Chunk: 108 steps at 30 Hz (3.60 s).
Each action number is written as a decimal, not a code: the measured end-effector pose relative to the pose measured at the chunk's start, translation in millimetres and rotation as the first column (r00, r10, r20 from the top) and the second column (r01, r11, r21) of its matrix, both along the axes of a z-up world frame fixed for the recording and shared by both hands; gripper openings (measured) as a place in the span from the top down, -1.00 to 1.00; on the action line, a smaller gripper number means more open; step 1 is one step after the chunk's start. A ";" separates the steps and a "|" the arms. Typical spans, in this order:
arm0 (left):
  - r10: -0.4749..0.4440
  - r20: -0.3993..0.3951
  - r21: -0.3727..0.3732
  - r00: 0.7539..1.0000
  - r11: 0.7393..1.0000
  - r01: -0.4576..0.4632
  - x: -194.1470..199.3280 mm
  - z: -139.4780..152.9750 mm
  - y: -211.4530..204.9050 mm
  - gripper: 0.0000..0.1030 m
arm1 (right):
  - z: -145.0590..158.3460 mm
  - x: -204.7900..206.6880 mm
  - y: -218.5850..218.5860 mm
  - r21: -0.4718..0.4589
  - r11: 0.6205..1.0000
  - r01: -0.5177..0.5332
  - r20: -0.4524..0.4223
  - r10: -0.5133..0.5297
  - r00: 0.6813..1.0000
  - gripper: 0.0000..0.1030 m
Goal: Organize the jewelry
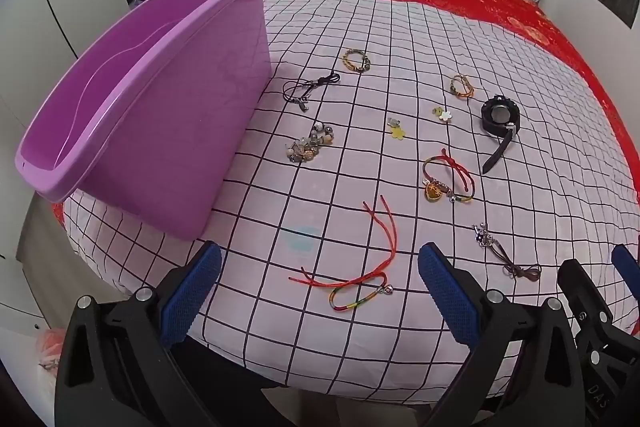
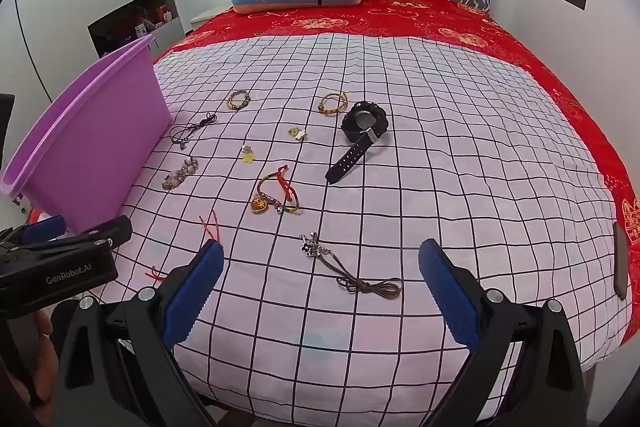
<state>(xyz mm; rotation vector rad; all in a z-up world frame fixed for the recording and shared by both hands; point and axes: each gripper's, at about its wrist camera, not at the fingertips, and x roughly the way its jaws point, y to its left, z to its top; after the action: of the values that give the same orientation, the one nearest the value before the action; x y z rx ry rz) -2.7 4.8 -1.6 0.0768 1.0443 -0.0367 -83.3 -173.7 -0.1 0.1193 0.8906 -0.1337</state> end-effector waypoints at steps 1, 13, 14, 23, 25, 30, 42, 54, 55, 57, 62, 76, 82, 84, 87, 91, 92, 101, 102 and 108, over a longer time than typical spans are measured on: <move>0.001 0.003 0.001 1.000 1.000 -0.001 -0.6 0.1 0.0 -0.88 | 0.1 0.3 -0.2 -0.001 1.000 0.000 0.000 0.000 1.000 -0.82; 0.010 0.003 0.002 1.000 1.000 -0.010 0.3 0.0 4.4 -0.88 | -3.2 4.0 -0.7 -0.013 1.000 0.001 -0.015 -0.001 1.000 -0.82; 0.010 0.004 0.004 1.000 1.000 -0.010 -0.5 -0.1 4.0 -0.88 | -3.5 4.0 -0.6 -0.014 1.000 0.001 -0.016 -0.001 1.000 -0.82; 0.003 0.000 0.006 1.000 1.000 -0.003 -0.6 -1.9 2.4 -0.88 | -4.2 4.0 -0.2 -0.015 1.000 0.002 -0.017 -0.002 1.000 -0.82; 0.003 0.000 0.008 1.000 1.000 -0.003 -0.9 -2.4 1.9 -0.88 | -4.3 4.0 -0.2 -0.015 1.000 0.003 -0.017 -0.003 1.000 -0.82; 0.004 0.008 0.010 1.000 1.000 -0.005 -1.4 -1.1 0.9 -0.88 | -4.5 3.9 -0.7 -0.014 1.000 0.003 -0.018 -0.003 1.000 -0.82; 0.004 0.010 0.012 1.000 1.000 -0.004 -1.3 -1.2 0.1 -0.88 | -4.5 3.9 -1.8 -0.012 1.000 0.003 -0.019 -0.003 1.000 -0.82; 0.005 0.007 0.010 1.000 1.000 -0.005 -1.4 -1.5 0.2 -0.88 | -6.3 3.7 -2.5 -0.011 1.000 0.004 -0.022 -0.004 1.000 -0.82; 0.004 0.009 0.013 1.000 1.000 -0.004 -1.4 -1.4 -0.3 -0.88 | -6.8 3.8 -2.5 -0.010 1.000 0.004 -0.023 -0.005 1.000 -0.82; 0.002 0.009 0.015 1.000 1.000 -0.002 -1.5 -1.2 -1.2 -0.88 | -7.2 3.5 -2.8 -0.010 1.000 0.005 -0.023 -0.005 1.000 -0.82; 0.002 0.009 0.014 1.000 1.000 -0.002 -1.2 -1.5 -1.4 -0.88 | -7.2 3.8 -3.0 -0.009 1.000 0.005 -0.024 -0.006 1.000 -0.81; -0.003 0.003 0.013 1.000 1.000 0.003 0.9 -5.5 -3.0 -0.88 | -8.7 6.2 -6.0 0.005 1.000 0.006 -0.025 -0.006 1.000 -0.82; -0.009 -0.004 0.010 1.000 1.000 0.009 -3.5 -19.4 3.2 -0.88 | -17.6 5.8 -9.1 0.031 0.999 -0.008 -0.031 0.009 0.999 -0.82; -0.008 -0.017 0.011 1.000 1.000 0.008 -5.2 -28.1 7.2 -0.88 | -22.0 4.7 -10.4 0.043 0.999 -0.012 -0.036 0.013 0.999 -0.82; -0.007 -0.028 0.015 1.000 1.000 0.007 -6.9 -39.8 12.5 -0.88 | -31.8 4.4 -11.0 0.062 0.998 -0.023 -0.051 0.026 0.998 -0.82; -0.015 -0.056 -0.016 0.998 1.000 0.014 -7.7 -59.2 20.4 -0.88 | -47.3 3.2 -12.6 0.080 0.996 -0.045 -0.061 0.050 0.997 -0.81; -0.014 -0.065 -0.023 0.998 1.000 0.013 -7.9 -64.6 21.9 -0.88 | -51.1 2.8 -13.2 0.081 0.995 -0.050 -0.064 0.055 0.996 -0.81; -0.047 -0.083 -0.025 0.995 0.999 0.045 -10.2 -95.1 16.0 -0.88 | -83.9 9.2 -26.5 0.080 0.996 -0.041 -0.100 0.049 0.994 -0.81; -0.052 -0.085 -0.028 0.995 0.998 0.049 -9.6 -97.4 14.4 -0.88 | -87.5 10.2 -28.1 0.081 0.996 -0.043 -0.107 0.051 0.993 -0.81; -0.054 -0.107 -0.041 0.993 0.998 0.050 -2.9 -110.3 9.0 -0.88 | -108.9 20.4 -38.1 0.090 0.996 -0.017 -0.143 0.030 0.989 -0.81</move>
<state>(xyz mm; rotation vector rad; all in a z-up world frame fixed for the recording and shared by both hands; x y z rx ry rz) -5.6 13.8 -111.8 0.0683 1.1492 -0.1092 -62.9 -211.8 -109.0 0.1835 1.0428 -0.0813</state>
